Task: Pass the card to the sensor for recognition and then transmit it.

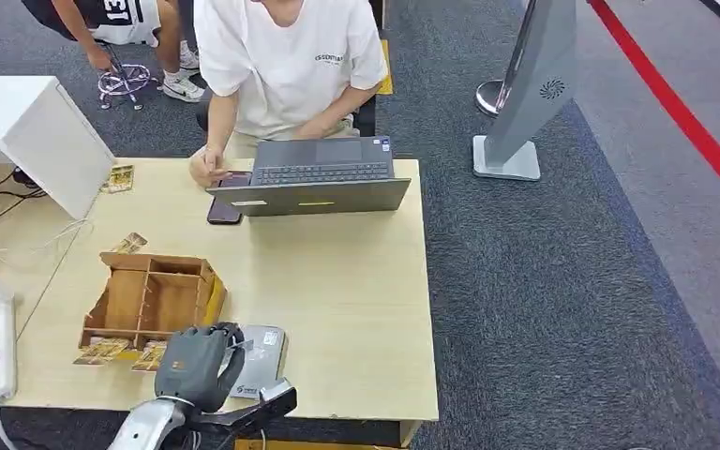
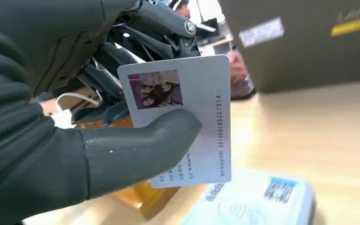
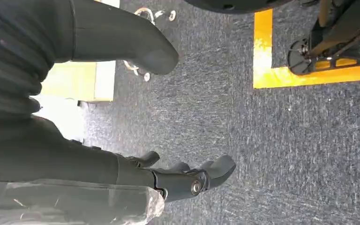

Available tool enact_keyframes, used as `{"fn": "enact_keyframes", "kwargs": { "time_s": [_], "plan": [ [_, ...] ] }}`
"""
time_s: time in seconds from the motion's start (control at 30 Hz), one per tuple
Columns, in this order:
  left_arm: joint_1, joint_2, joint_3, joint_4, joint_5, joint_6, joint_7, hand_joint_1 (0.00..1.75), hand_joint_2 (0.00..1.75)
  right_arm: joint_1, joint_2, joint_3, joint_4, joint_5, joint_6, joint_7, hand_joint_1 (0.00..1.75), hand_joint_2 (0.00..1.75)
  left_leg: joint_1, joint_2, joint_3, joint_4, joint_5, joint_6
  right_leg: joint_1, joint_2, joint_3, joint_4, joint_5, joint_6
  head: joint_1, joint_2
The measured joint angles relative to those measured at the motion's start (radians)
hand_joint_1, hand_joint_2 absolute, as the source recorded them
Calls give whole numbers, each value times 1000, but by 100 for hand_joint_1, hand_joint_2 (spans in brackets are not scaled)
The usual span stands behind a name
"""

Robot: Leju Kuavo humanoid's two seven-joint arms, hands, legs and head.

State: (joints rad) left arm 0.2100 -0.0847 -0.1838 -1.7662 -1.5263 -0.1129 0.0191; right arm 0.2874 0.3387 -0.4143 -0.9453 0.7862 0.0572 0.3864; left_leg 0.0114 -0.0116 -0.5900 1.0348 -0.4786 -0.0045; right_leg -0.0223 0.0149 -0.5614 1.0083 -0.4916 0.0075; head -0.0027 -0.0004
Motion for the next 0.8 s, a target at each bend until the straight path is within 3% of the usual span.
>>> {"fn": "enact_keyframes", "kwargs": {
  "time_s": [0.43,0.8],
  "plan": [
    [15,-73,104,69,-41,-30,-20,175,175,0,0,-1,-5,32,27,-36,0,175,0,0,0,0,0,0,0,0,0,0,0,0,0,0],
    [13,-108,148,83,-42,-47,-24,175,175,1,0,-11,-5,50,29,-48,0,175,0,0,1,0,0,0,0,0,2,0,0,0,0,0]
  ]
}}
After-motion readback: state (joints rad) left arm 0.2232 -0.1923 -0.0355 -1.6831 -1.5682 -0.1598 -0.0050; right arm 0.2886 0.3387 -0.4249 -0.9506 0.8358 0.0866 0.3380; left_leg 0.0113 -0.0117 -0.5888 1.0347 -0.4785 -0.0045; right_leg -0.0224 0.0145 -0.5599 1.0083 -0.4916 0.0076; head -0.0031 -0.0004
